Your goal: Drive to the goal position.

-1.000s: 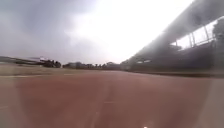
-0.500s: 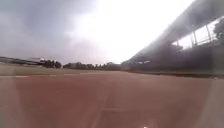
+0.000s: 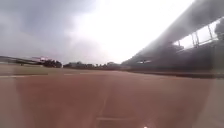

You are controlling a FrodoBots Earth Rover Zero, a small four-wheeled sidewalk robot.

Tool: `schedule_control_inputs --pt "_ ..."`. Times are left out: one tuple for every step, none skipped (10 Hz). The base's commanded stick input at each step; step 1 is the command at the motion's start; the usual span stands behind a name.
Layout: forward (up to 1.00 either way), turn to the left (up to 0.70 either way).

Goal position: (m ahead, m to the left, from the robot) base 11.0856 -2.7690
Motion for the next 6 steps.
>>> schedule_control_inputs --pt "0.7 0.0" --pt "0.7 0.0" --pt "0.7 0.0" --pt "0.7 0.0" --pt "0.7 0.0" --pt "0.7 0.0"
